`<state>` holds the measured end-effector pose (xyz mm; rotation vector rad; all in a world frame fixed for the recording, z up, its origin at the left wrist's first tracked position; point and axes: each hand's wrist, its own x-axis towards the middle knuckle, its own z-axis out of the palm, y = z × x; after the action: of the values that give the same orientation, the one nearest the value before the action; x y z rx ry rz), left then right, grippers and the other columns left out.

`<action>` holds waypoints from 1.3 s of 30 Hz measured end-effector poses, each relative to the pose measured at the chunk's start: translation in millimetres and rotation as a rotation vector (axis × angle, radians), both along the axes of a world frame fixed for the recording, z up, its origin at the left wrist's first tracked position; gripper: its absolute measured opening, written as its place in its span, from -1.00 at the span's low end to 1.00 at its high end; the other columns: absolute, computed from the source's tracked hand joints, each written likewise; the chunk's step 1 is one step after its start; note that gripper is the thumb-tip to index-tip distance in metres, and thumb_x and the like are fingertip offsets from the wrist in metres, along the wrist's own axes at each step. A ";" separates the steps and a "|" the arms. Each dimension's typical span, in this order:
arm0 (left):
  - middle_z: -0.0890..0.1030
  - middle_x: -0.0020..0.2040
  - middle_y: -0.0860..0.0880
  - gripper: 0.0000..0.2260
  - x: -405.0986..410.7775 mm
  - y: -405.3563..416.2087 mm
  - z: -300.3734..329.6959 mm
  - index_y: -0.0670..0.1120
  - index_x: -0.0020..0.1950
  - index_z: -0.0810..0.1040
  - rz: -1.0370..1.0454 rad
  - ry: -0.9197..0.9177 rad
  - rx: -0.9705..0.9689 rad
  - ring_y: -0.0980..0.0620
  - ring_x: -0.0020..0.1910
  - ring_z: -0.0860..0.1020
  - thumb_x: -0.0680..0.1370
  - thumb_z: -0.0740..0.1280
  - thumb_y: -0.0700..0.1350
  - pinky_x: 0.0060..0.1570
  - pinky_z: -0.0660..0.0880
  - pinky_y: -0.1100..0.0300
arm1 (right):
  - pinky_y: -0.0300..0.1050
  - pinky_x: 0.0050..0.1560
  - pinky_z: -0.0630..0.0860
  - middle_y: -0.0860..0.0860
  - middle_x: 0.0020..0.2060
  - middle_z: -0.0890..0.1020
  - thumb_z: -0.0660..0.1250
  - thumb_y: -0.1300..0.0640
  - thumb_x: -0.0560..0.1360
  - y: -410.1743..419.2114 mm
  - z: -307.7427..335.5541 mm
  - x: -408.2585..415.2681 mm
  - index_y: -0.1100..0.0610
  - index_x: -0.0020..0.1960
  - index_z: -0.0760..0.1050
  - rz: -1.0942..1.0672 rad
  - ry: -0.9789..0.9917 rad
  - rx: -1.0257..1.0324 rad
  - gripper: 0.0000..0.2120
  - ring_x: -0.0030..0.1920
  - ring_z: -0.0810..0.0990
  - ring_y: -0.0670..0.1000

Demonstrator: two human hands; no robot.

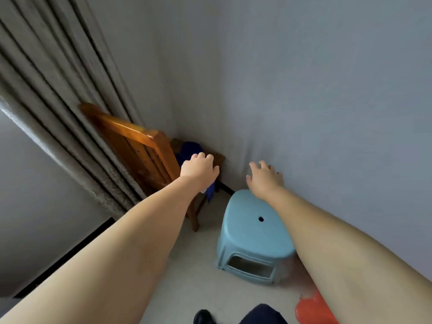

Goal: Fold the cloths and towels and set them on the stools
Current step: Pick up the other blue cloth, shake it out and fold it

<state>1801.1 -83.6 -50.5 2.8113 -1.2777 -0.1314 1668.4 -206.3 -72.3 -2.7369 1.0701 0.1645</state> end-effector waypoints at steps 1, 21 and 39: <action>0.50 0.17 -0.10 -0.67 5.6 -9.1 -5.6 -0.10 0.27 0.42 -0.015 0.011 0.011 -0.10 0.17 0.47 0.62 0.11 0.05 0.04 0.47 0.05 | 0.05 0.15 0.35 0.13 0.31 0.36 0.07 0.00 0.60 -6.5 -6.8 4.4 0.09 0.33 0.29 -0.007 0.011 0.008 -0.66 0.28 0.37 0.19; 0.35 0.35 -0.18 -0.63 194.6 -158.2 -260.4 -0.13 0.35 0.33 0.179 0.367 0.294 -0.18 0.32 0.33 0.63 0.08 0.03 0.16 0.44 -0.07 | 0.01 0.24 0.33 0.13 0.29 0.39 0.05 -0.02 0.60 -116.0 -261.3 147.1 0.10 0.36 0.30 -0.176 0.220 0.307 -0.62 0.31 0.37 0.16; -0.22 0.55 -0.16 0.02 344.1 -195.5 -432.3 0.09 0.52 -0.35 0.500 0.539 0.514 -0.27 0.52 -0.06 0.41 0.39 0.24 0.47 0.00 -0.18 | 0.22 0.45 -0.08 0.02 0.04 0.62 0.18 0.08 0.37 -88.6 -405.7 142.7 0.07 -0.21 0.58 -0.264 -0.123 -0.057 -0.80 0.22 0.40 0.07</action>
<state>2145.3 -279.1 -482.9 3.0403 -0.4501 -1.2354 1811.1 -294.9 -478.1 -2.5818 1.4031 -0.0733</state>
